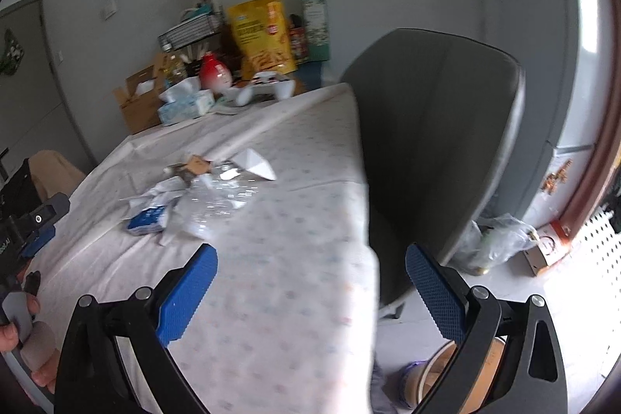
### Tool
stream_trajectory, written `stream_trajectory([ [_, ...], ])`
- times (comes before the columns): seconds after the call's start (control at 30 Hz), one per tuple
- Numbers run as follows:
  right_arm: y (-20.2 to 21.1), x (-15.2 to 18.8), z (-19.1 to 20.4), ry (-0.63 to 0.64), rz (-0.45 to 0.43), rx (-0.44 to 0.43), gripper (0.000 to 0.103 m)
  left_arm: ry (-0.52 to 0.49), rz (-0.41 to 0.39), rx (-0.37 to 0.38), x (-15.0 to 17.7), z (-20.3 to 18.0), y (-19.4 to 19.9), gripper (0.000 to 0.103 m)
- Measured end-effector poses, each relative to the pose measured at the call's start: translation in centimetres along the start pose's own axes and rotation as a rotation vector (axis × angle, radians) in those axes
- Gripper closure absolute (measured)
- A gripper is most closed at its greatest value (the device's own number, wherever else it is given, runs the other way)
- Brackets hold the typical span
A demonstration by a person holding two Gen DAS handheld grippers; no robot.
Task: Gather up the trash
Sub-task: 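Move both tools back over the table toward the remaining trash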
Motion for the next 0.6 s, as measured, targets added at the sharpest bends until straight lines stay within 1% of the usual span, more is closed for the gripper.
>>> stream_trajectory([
  [0.1, -1.0, -0.1, 2.1, 0.02, 0.01, -0.028, 0.01, 0.018, -0.004, -0.012, -0.2, 1.3, 0.0, 0.006],
  [0.17, -1.8, 0.1, 3.4, 0.027, 0.026, -0.048, 0.013, 0.028, -0.008, -0.028, -0.4, 2.2, -0.1, 0.006],
  [0.27, -3.2, 0.3, 5.0, 0.032, 0.051, -0.075, 0.015, 0.049, -0.008, -0.044, -0.5, 3.4, -0.2, 0.006],
  [0.6, -8.3, 0.9, 8.2, 0.032, 0.125, -0.096, 0.02, 0.081, 0.014, -0.109, 0.0, 7.1, -1.1, 0.006],
])
Point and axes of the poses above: each gripper's, at about its wrist camera, not at the fingertips, and y roughly against the way its jaws point, z to its left, x to its underside, the point moved 7 cm from there along -y, roughly the way its jaws point, and after that the axes turned 6 degrees about -z, right-handed, at the moved point
